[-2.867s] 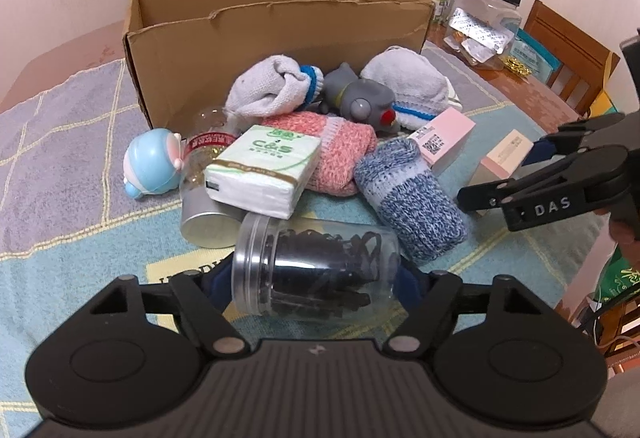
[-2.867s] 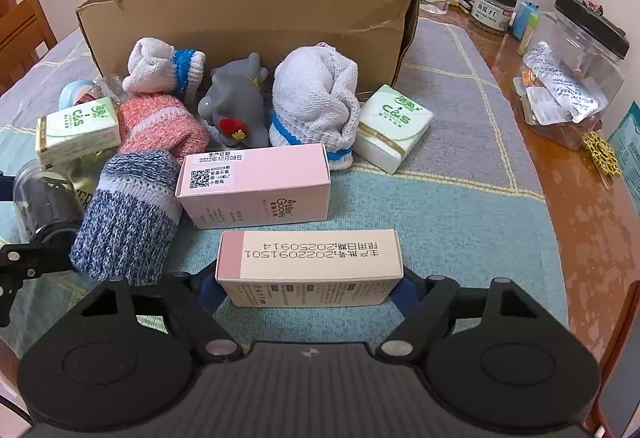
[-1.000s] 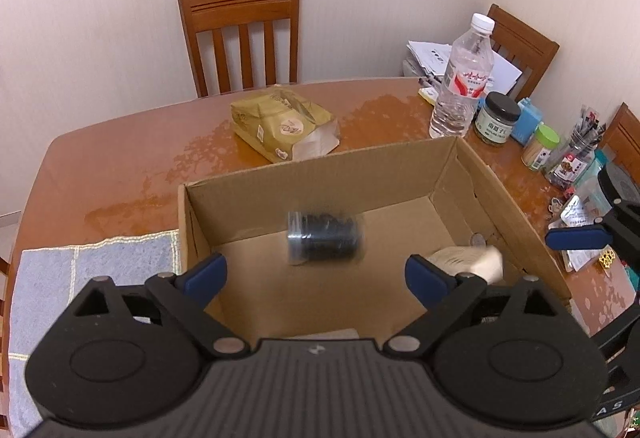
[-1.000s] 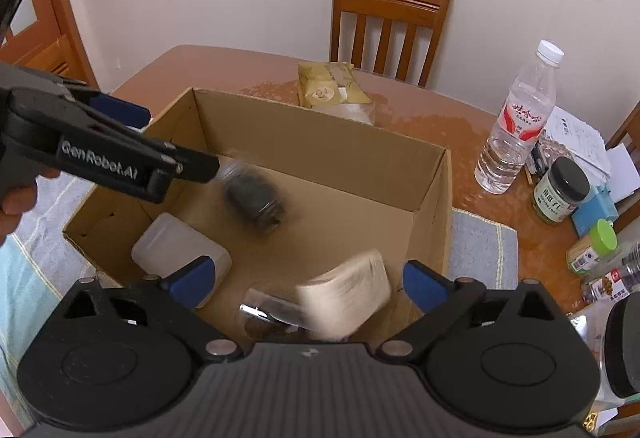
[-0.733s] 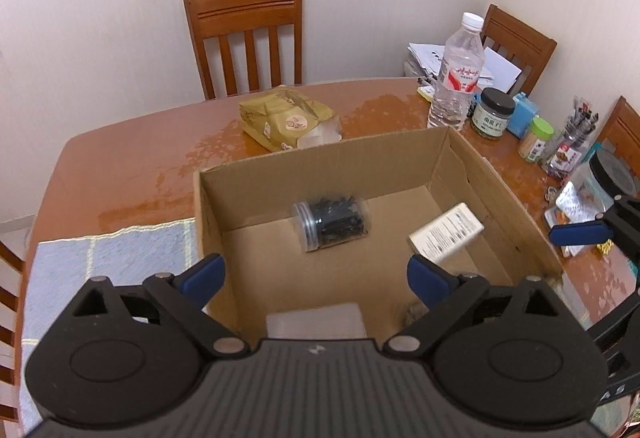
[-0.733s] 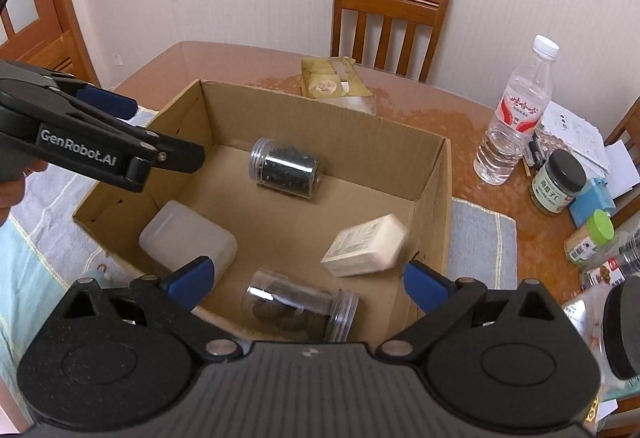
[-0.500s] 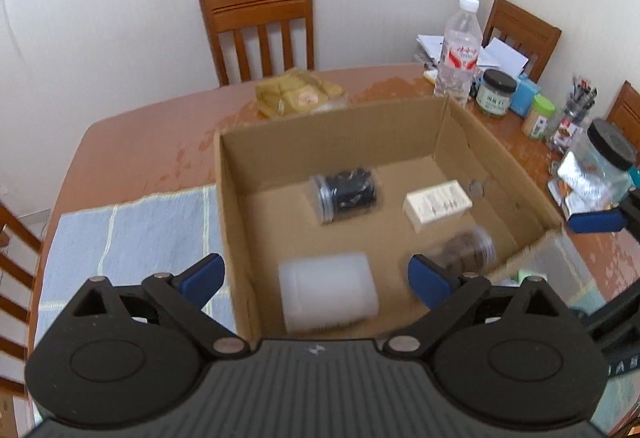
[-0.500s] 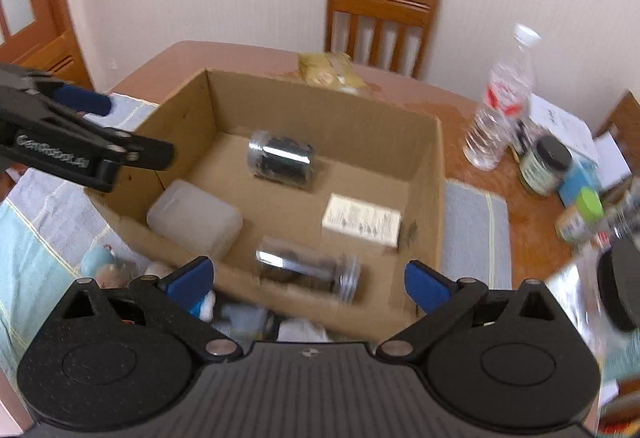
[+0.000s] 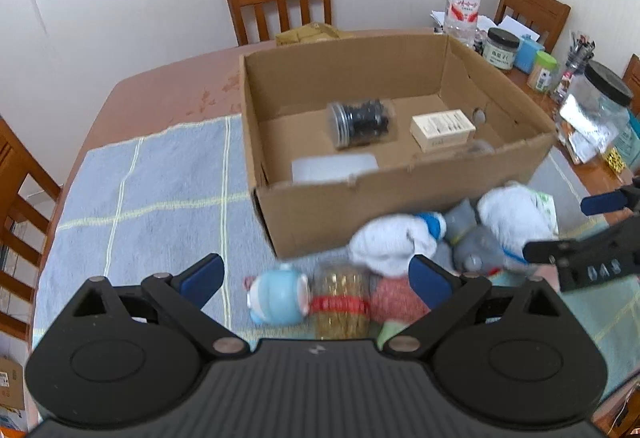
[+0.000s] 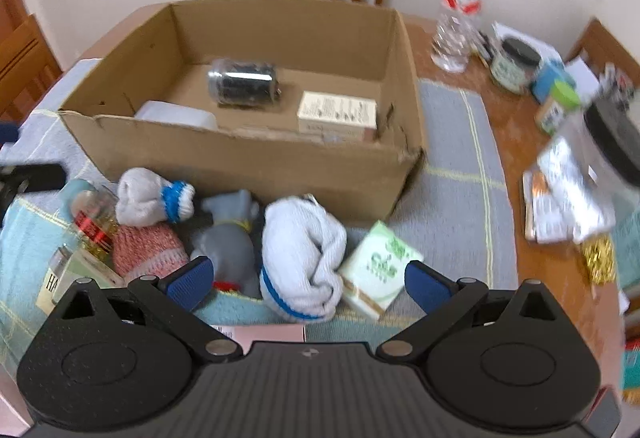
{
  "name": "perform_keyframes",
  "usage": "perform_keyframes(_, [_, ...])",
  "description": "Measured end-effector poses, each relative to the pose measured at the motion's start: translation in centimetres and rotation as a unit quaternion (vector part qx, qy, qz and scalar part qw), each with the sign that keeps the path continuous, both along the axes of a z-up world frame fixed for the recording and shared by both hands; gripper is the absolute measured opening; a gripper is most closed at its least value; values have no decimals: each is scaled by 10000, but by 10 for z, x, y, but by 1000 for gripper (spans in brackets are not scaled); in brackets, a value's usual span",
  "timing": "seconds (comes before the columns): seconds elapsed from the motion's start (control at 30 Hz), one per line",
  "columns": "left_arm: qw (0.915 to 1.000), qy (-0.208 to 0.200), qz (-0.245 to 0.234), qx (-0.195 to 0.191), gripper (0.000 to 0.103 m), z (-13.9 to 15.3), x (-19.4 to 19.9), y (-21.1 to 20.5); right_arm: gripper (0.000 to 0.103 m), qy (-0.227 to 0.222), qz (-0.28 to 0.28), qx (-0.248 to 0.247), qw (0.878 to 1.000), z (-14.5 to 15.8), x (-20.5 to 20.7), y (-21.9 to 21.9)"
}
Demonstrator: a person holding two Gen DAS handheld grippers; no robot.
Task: Organize objects
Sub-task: 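Return both tools to the pile and grasp the pink box with the right tool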
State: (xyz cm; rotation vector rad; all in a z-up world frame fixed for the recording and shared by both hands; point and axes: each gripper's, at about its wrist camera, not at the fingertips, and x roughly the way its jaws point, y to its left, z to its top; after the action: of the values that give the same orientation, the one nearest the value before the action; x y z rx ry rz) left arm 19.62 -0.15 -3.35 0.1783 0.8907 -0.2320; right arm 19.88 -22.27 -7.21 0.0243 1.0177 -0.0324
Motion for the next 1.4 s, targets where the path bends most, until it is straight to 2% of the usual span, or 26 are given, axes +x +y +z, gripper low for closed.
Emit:
perform_keyframes(0.23, [9997, 63, 249, -50, 98, -13, -24, 13, 103, 286, -413, 98, 9987, -25, -4, -4])
perform_keyframes(0.4, [9989, 167, 431, -1, 98, -21, -33, 24, 103, 431, -487, 95, 9978, -39, -10, -2])
perform_keyframes(0.77, [9968, 360, 665, -242, 98, -30, -40, 41, 103, 616, -686, 240, 9955, -42, -42, -11])
perform_keyframes(0.93, [9973, 326, 591, -277, 98, -29, -43, 42, 103, 445, -516, 479, 9965, -29, -54, -7])
perform_keyframes(1.07, [9976, 359, 514, -303, 98, -29, -46, 43, 103, 440, -89, 524, 9976, -28, -61, 14])
perform_keyframes(1.23, [9978, 390, 372, -386, 98, -30, -51, 42, 103, 510, 163, 180, 9984, -40, -69, 38])
perform_keyframes(1.4, [9979, 388, 173, -494, 98, -27, -59, 37, 103, 528, -20, 3, 9986, -54, -70, 34])
